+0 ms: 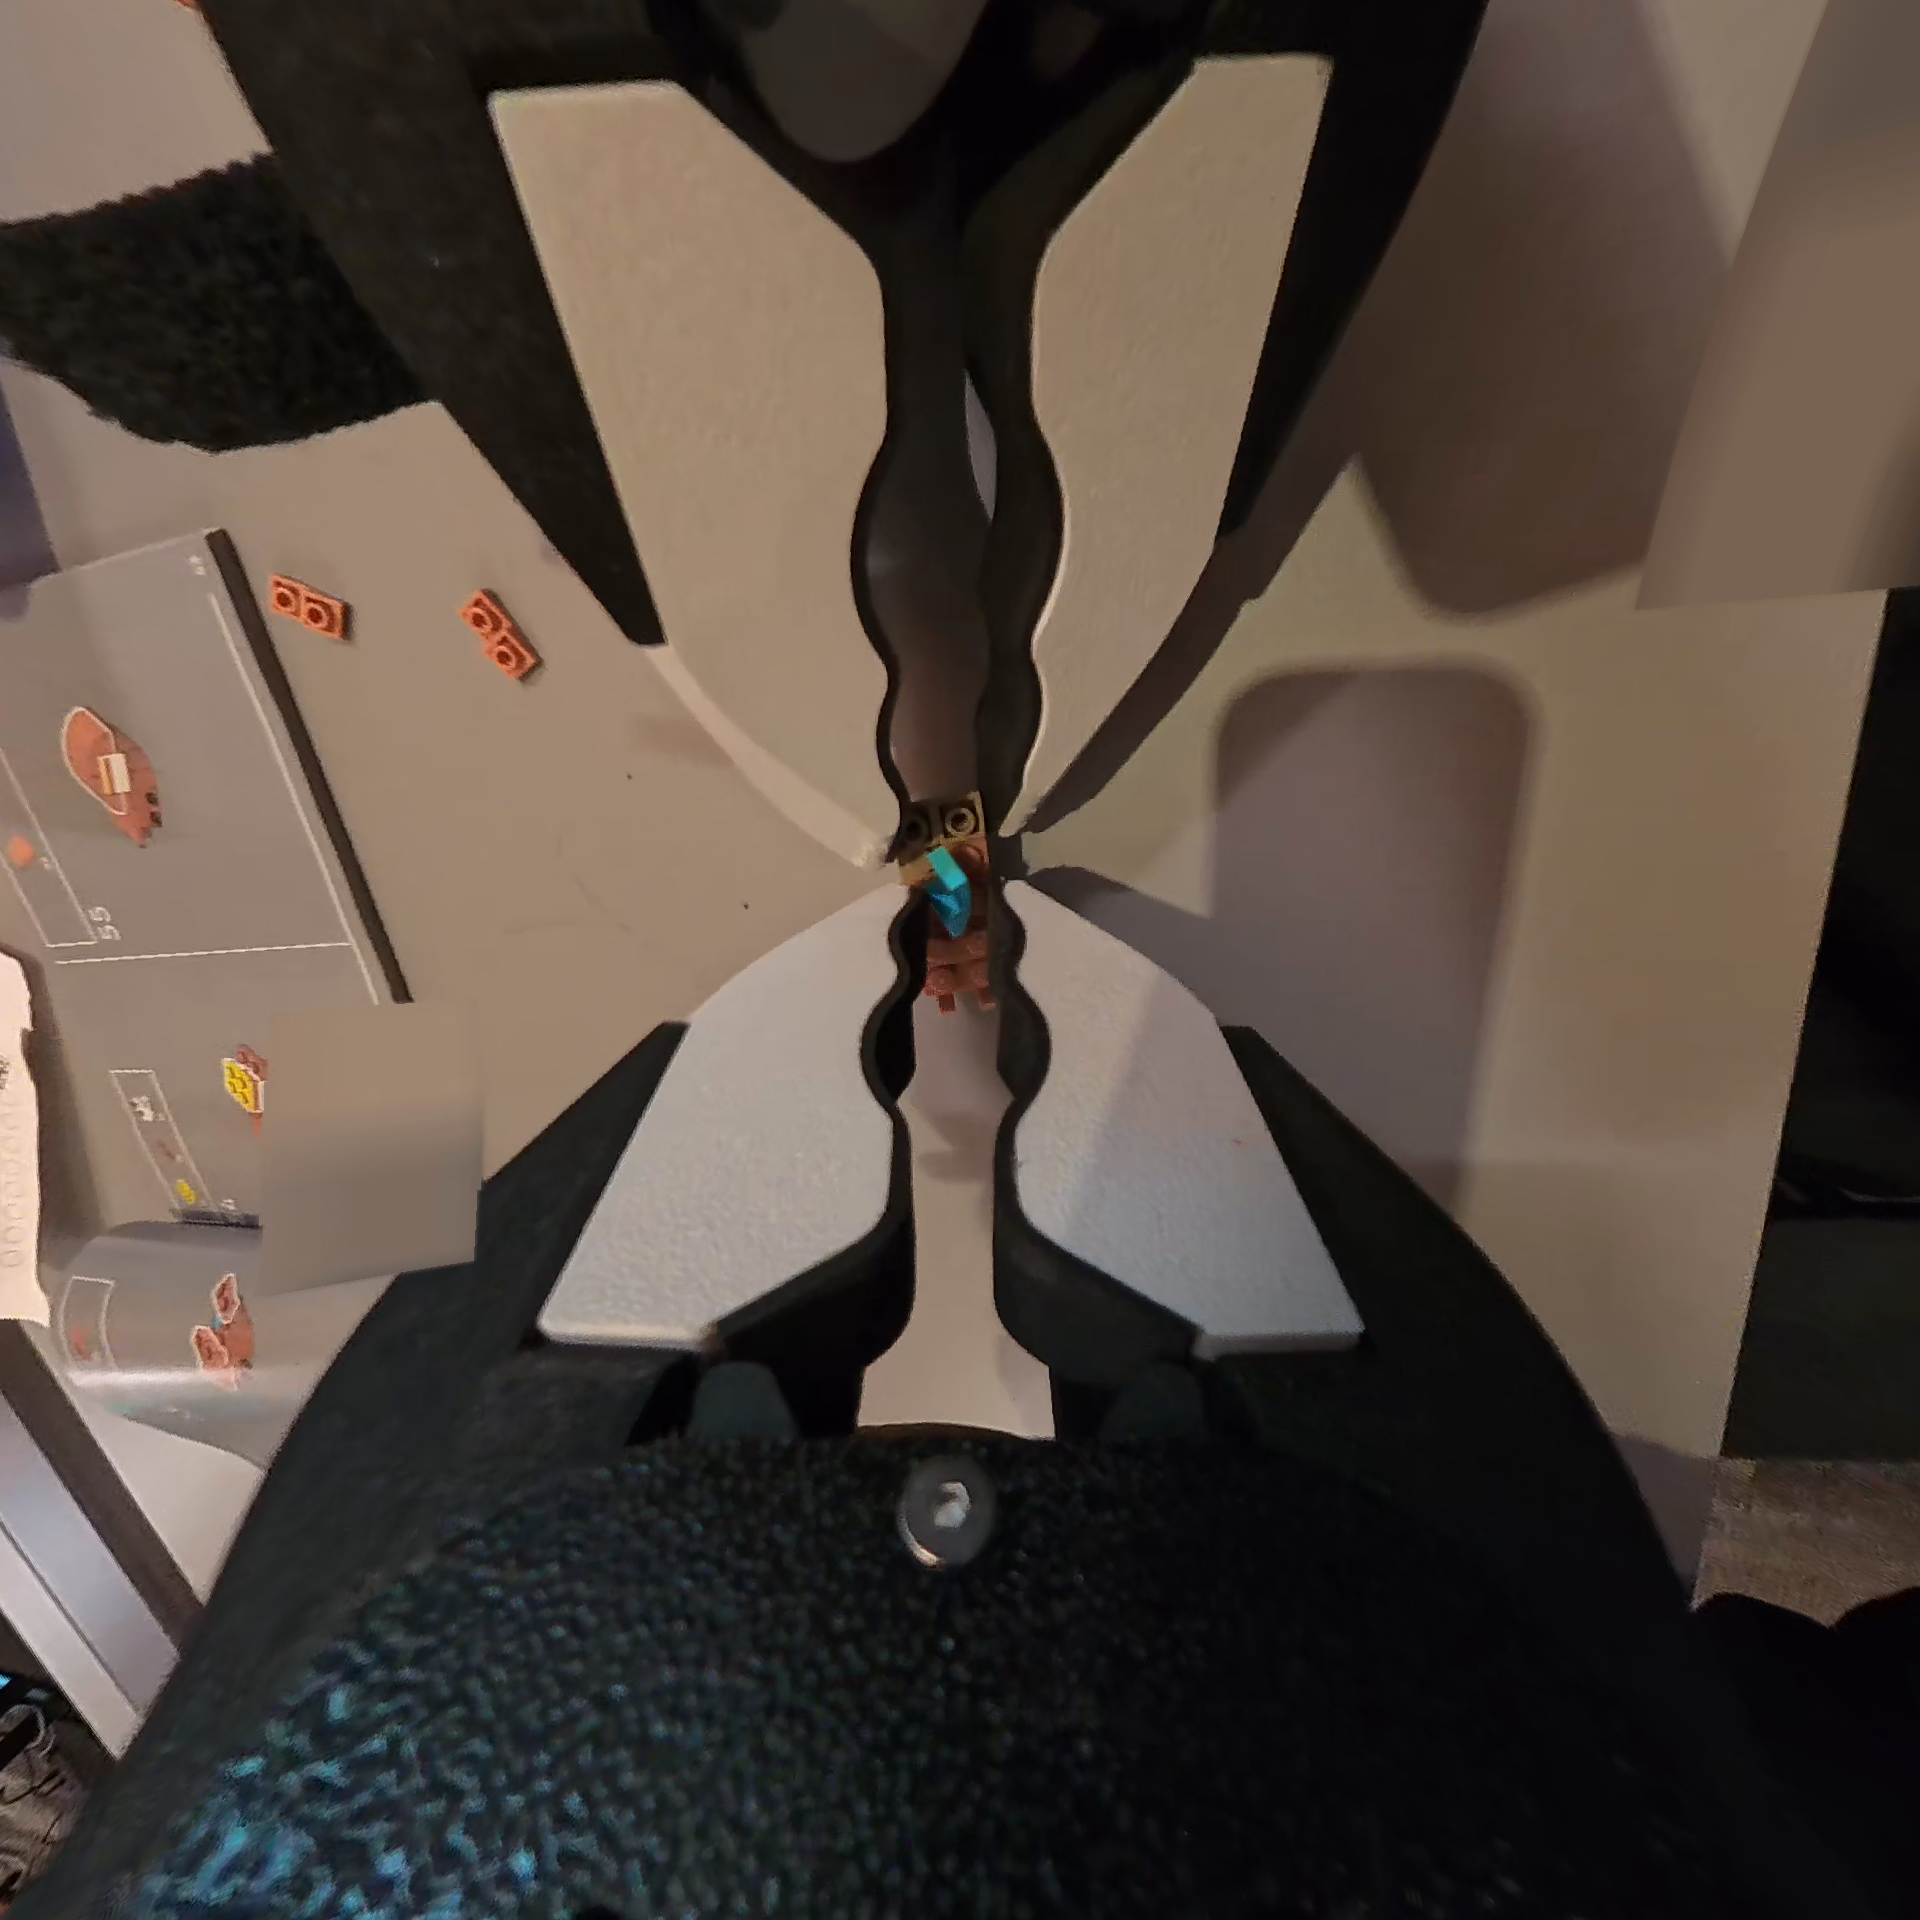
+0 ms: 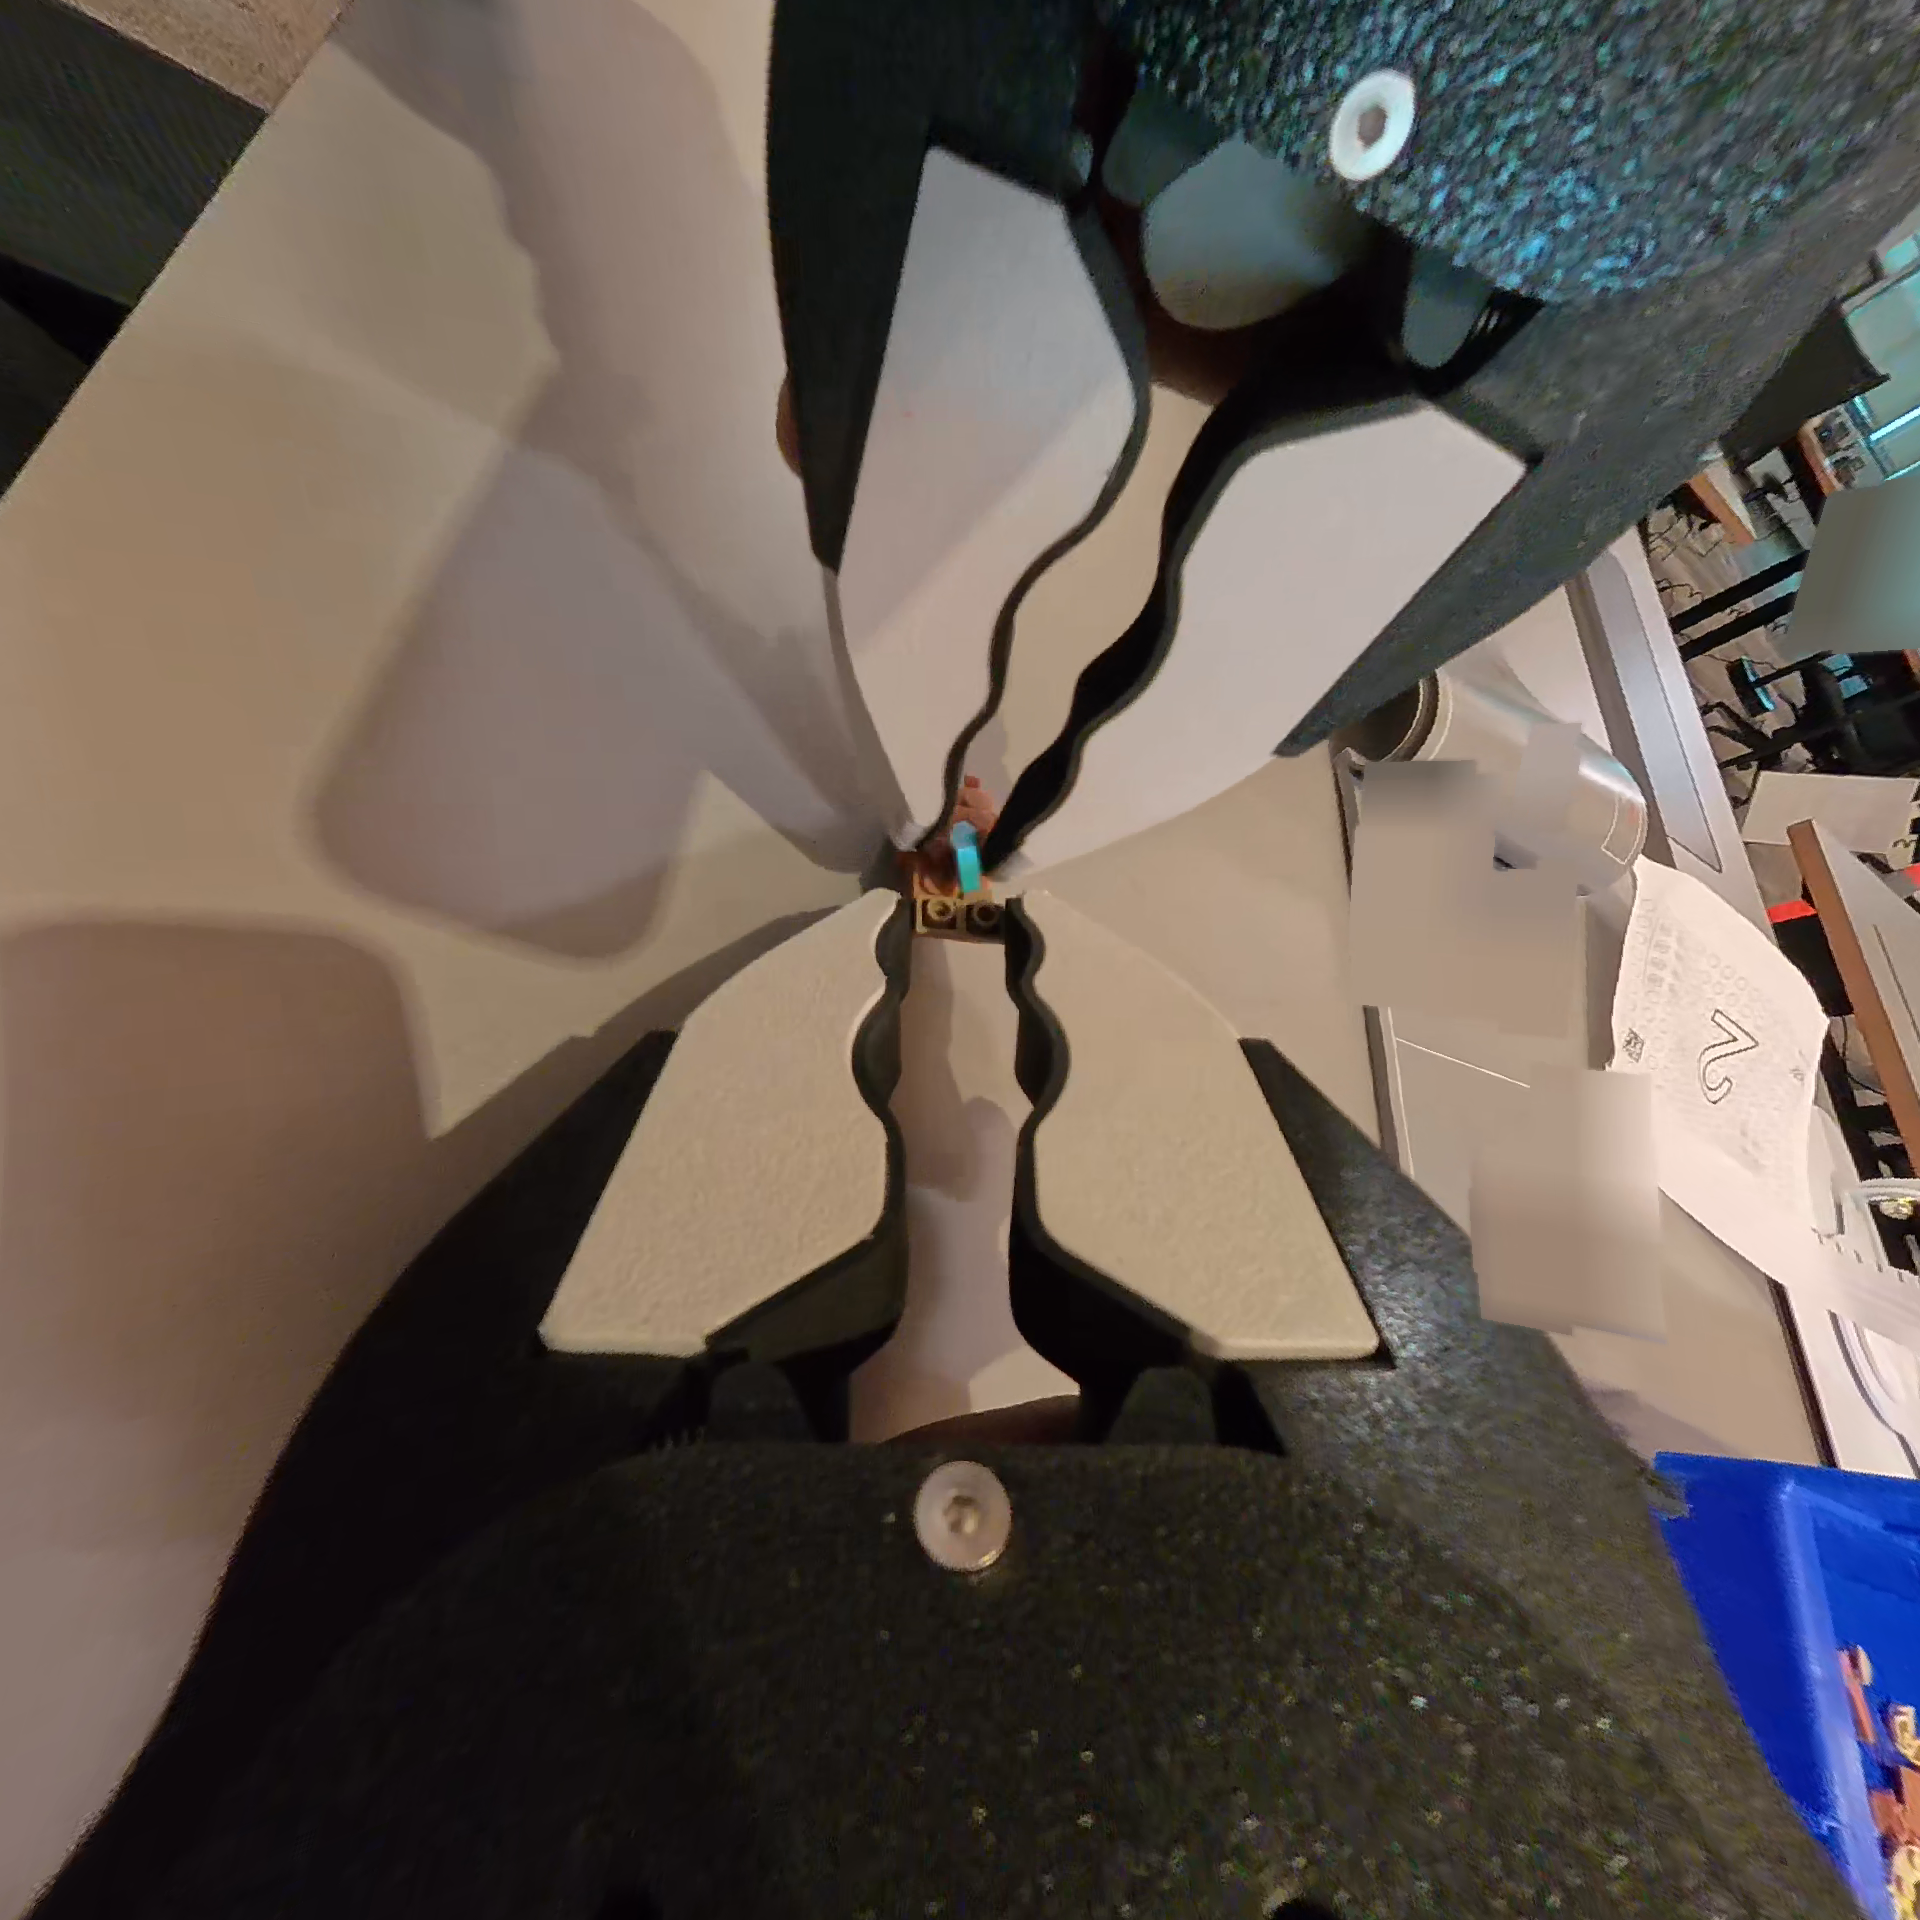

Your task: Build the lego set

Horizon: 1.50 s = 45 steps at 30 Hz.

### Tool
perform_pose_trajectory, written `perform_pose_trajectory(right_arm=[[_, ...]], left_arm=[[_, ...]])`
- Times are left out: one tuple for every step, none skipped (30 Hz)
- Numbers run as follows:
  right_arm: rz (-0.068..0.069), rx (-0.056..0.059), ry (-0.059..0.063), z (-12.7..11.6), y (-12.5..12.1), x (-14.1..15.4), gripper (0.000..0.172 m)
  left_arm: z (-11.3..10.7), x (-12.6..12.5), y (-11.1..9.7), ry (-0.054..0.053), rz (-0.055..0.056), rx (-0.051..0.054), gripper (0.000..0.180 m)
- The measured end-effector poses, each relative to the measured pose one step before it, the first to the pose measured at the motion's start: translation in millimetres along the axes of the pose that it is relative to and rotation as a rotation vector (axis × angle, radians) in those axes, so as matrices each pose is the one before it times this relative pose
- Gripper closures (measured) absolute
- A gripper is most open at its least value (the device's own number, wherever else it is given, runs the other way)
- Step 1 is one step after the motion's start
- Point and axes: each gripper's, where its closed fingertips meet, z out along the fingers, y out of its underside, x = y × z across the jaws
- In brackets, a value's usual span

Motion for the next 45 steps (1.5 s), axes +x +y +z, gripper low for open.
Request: perform_pose_trajectory(right_arm=[[0.0053, -0.0014, -0.0030, -0.25, 0.55, 0.14, 0.155], [0.0022, -0.0011, -0.0021, -0.35, 0.43, 0.07, 0.155], [0.0001, -0.0004, -0.0004, -0.35, 0.31, 0.15, 0.155], [-0.0013, 0.0005, 0.0001, -0.37, 0.22, 0.09, 0.155], [-0.0020, 0.0001, -0.0011, -0.37, 0.20, -0.08, 0.155], [-0.0014, -0.0001, -0.0017, -0.41, 0.30, -0.15, 0.155], [-0.0004, -0.0001, -0.0017, -0.44, 0.35, 0.02, 0.155], [-0.0009, -0.0002, -0.0022, -0.63, 0.48, -0.05, 0.155], [-0.0012, 0.0002, -0.0049, -0.72, 0.52, -0.37, 0.155], [0.0008, 0.0007, -0.0092, -1.06, 0.62, -0.66, 0.154], [0.0030, 0.0006, -0.0129, -1.41, 0.86, -0.93, 0.154], [0.0039, 0.0009, -0.0148, -1.54, 0.98, -1.19, 0.154], [0.0049, 0.0029, -0.0155, -1.70, 0.83, -1.31, 0.154], [0.0059, 0.0038, -0.0150, -1.60, 0.52, -1.11, 0.153], [0.0049, 0.0030, -0.0135, -1.39, 0.52, -1.11, 0.152], [0.0015, 0.0024, -0.0110, -1.24, 0.18, -0.93, 0.150], [-0.0022, 0.0030, -0.0088, -1.10, 0.00, -0.88, 0.148], [-0.0041, 0.0040, -0.0083, -1.02, -0.45, -0.97, 0.148], [-0.0052, 0.0055, -0.0033, -1.12, -0.91, -0.23, 0.147], [-0.0047, 0.0088, 0.0066, -1.33, -1.47, 1.19, 0.146], [-0.0004, 0.0127, 0.0136, -1.54, -2.24, 2.61, 0.146], [0.0066, 0.0136, 0.0142, -1.54, -2.27, 3.17, 0.146], [0.0132, 0.0130, 0.0099, -1.11, -2.16, 2.79, 0.147], [0.0180, 0.0135, 0.0036, -0.84, -2.13, 1.91, 0.147], [0.0207, 0.0137, -0.0029, -0.50, -1.90, 0.89, 0.150], [0.0201, 0.0130, -0.0083, -0.13, -1.82, -0.35, 0.152], [0.0165, 0.0107, -0.0077, 0.18, -1.44, -0.44, 0.154], [0.0121, 0.0065, -0.0038, 0.60, -1.03, -0.26, 0.155], [0.0091, 0.0039, -0.0052, 0.72, -0.83, -0.65, 0.156], [0.0076, 0.0016, -0.0065, 1.02, -0.41, -0.95, 0.156], [0.0053, -0.0044, -0.0044, 1.35, 0.33, -1.01, 0.157], [0.0015, -0.0100, -0.0028, 1.60, 1.21, -0.97, 0.157], [-0.0015, -0.0113, -0.0020, 1.63, 1.46, -1.08, 0.158], [-0.0028, -0.0089, -0.0006, 1.44, 1.08, -0.84, 0.158], [-0.0018, -0.0052, 0.0008, 0.87, 0.57, -0.51, 0.160], [0.0012, -0.0023, 0.0023, 0.54, 0.10, -0.06, 0.164], [0.0052, -0.0012, 0.0012, 0.28, 0.02, 0.27, 0.167], [0.0094, -0.0012, -0.0009, -0.09, 0.02, 0.31, 0.168], [0.0134, -0.0001, -0.0009, -0.16, 0.08, 0.62, 0.168], [0.0182, 0.0010, -0.0004, -0.21, 0.03, 1.01, 0.168], [0.0258, 0.0025, 0.0006, -0.35, -0.10, 1.46, 0.169], [0.0371, 0.0054, 0.0023, -0.76, -0.38, 2.43, 0.169], [0.0488, 0.0128, 0.0007, -1.17, -1.38, 2.89, 0.169], [0.0585, 0.0212, -0.0054, -1.85, -2.65, 2.70, 0.169], [0.0660, 0.0255, -0.0062, -2.20, -3.38, 2.92, 0.169]], left_arm=[[-0.28, -0.58, -0.44, 0.0006, -0.0047, 0.0101, 0.171], [-0.41, 0.19, -0.45, 0.0084, -0.0079, 0.0124, 0.172], [-0.55, 0.53, -0.70, 0.0114, -0.0088, 0.0159, 0.173], [-0.43, 0.61, -0.97, 0.0141, -0.0101, 0.0195, 0.173], [-0.32, 0.64, -1.16, 0.0150, -0.0119, 0.0222, 0.173], [0.06, 0.40, -1.13, 0.0150, -0.0129, 0.0217, 0.174], [0.32, 0.00, -0.91, 0.0127, -0.0136, 0.0206, 0.174], [0.50, -0.23, -0.78, 0.0111, -0.0165, 0.0189, 0.174], [0.32, -0.26, -0.61, 0.0114, -0.0169, 0.0168, 0.176], [0.15, 0.49, -0.56, 0.0157, -0.0130, 0.0170, 0.176], [0.00, 1.08, -0.98, 0.0174, -0.0099, 0.0200, 0.176], [-0.39, 1.04, -1.32, 0.0150, -0.0066, 0.0215, 0.176], [-0.71, 0.53, -1.06, 0.0103, -0.0067, 0.0192, 0.176], [-0.75, 0.14, -0.67, 0.0082, -0.0072, 0.0158, 0.176], [-0.89, 0.20, -0.51, 0.0091, -0.0070, 0.0149, 0.176], [-0.89, 0.34, -0.82, 0.0110, -0.0085, 0.0164, 0.176], [-0.92, -0.06, -1.10, 0.0115, -0.0110, 0.0184, 0.176], [-0.87, 0.03, -1.13, 0.0131, -0.0089, 0.0185, 0.176], [-0.64, 0.12, -1.29, 0.0140, -0.0056, 0.0194, 0.176], [-0.70, 0.30, -1.37, 0.0171, -0.0074, 0.0196, 0.176], [-0.40, 0.53, -1.25, 0.0206, -0.0082, 0.0180, 0.177], [-0.10, 0.83, -0.77, 0.0218, -0.0046, 0.0134, 0.177], [0.15, 0.88, 0.05, 0.0184, 0.0012, 0.0058, 0.177], [0.47, 0.41, 0.86, 0.0110, 0.0048, -0.0027, 0.177], [0.55, -0.98, 0.78, -0.0034, 0.0031, -0.0077, 0.177], [0.57, -1.11, 0.72, -0.0087, 0.0020, -0.0101, 0.177], [0.57, -0.08, 0.31, -0.0056, 0.0063, -0.0091, 0.177], [0.56, 0.44, 0.16, -0.0040, 0.0083, -0.0083, 0.176], [0.55, 0.12, 0.31, -0.0062, 0.0062, -0.0099, 0.176], [0.65, -0.04, 0.50, -0.0066, 0.0058, -0.0119, 0.176], [0.44, 0.34, 0.00, -0.0040, 0.0075, -0.0086, 0.177], [0.39, 0.92, -0.80, 0.0000, 0.0068, -0.0027, 0.176], [0.16, 0.83, -1.06, 0.0002, 0.0059, -0.0012, 0.177], [-0.02, 0.58, -0.78, -0.0009, 0.0064, -0.0015, 0.176], [0.01, 0.50, -0.46, -0.0012, 0.0051, -0.0029, 0.176], [0.06, 0.21, -0.17, -0.0021, 0.0034, -0.0039, 0.176], [-0.08, 0.10, 0.24, -0.0021, 0.0029, -0.0049, 0.176], [-0.09, -0.32, 0.18, -0.0039, 0.0012, -0.0019, 0.176], [-0.26, -0.69, -0.18, -0.0042, -0.0023, 0.0013, 0.176], [-0.25, -0.93, -0.24, -0.0062, -0.0020, 0.0041, 0.176], [-0.55, -1.73, -0.38, -0.0120, -0.0014, 0.0069, 0.176], [-0.92, -2.53, -0.61, -0.0193, -0.0034, 0.0093, 0.175], [-1.37, -3.43, -0.35, -0.0261, -0.0040, 0.0108, 0.174], [-1.86, -3.33, 0.32, -0.0288, 0.0001, 0.0105, 0.172], [-2.20, -3.44, 0.02, -0.0372, 0.0093, 0.0164, 0.169]])
